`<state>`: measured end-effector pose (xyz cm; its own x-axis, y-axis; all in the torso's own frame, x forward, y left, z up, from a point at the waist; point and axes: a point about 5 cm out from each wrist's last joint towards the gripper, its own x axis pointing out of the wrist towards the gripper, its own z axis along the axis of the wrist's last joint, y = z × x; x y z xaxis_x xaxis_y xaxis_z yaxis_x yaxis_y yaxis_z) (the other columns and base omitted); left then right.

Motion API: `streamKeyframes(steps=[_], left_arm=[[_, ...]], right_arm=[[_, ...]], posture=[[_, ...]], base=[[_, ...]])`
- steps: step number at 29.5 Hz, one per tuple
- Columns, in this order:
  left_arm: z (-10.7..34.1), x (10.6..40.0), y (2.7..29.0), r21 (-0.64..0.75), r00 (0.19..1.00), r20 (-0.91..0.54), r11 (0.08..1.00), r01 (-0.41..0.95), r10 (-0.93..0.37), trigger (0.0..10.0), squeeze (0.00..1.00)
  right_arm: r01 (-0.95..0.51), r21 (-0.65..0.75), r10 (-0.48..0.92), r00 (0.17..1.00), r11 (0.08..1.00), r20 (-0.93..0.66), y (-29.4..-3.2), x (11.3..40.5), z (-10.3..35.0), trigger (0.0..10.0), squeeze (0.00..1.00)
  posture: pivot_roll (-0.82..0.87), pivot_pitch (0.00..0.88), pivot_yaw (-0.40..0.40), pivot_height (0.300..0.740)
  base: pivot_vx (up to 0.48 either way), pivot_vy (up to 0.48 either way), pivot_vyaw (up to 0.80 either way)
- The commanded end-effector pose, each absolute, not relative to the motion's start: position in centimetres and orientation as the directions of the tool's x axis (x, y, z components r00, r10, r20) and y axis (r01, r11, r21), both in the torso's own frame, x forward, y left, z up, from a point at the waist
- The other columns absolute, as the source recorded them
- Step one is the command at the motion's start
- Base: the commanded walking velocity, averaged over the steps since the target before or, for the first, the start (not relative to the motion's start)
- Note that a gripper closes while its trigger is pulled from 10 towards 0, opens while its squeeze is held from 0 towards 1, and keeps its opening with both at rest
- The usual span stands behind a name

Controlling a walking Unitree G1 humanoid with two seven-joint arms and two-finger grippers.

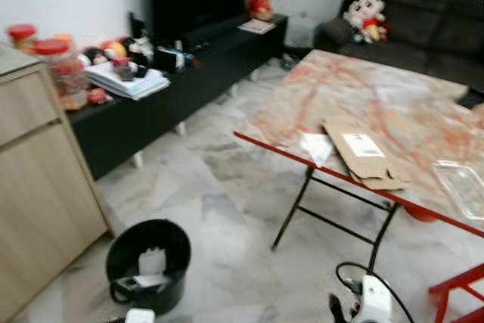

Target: Picking trash to rubbish bin

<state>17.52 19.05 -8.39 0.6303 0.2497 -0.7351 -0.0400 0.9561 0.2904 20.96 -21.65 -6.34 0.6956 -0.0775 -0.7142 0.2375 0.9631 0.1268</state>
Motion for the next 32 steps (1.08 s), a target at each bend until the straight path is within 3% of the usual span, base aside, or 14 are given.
streamKeyframes(steps=[1, 28, 32], left_arm=[[-8.6, 17.1, 19.3, 0.306, 0.615, -0.745, 0.952, -0.028, 0.258, 10.0, 0.00], [-8.5, 17.2, 19.4, 0.305, 0.617, -0.741, 0.951, -0.042, 0.265, 10.0, 0.00], [-8.0, 18.2, 19.2, 0.307, 0.650, -0.713, 0.951, -0.045, 0.262, 10.0, 0.00]], right_arm=[[0.251, 0.128, -0.086, 0.692, 0.959, -0.717, -21.7, 20.9, -6.4, 10.0, 0.00], [0.267, 0.134, -0.093, 0.692, 0.954, -0.716, -21.8, 20.8, -6.4, 10.0, 0.00], [0.260, 0.134, -0.091, 0.699, 0.956, -0.709, -21.8, 21.0, -6.3, 10.0, 0.00]], posture=[[-0.08, 0.000, -0.095, 0.740], [-0.07, 0.000, -0.100, 0.740], [-0.08, 0.000, -0.102, 0.740]], base=[[0.000, 0.000, -0.80], [0.000, 0.000, -0.80], [0.000, 0.000, -0.80]])
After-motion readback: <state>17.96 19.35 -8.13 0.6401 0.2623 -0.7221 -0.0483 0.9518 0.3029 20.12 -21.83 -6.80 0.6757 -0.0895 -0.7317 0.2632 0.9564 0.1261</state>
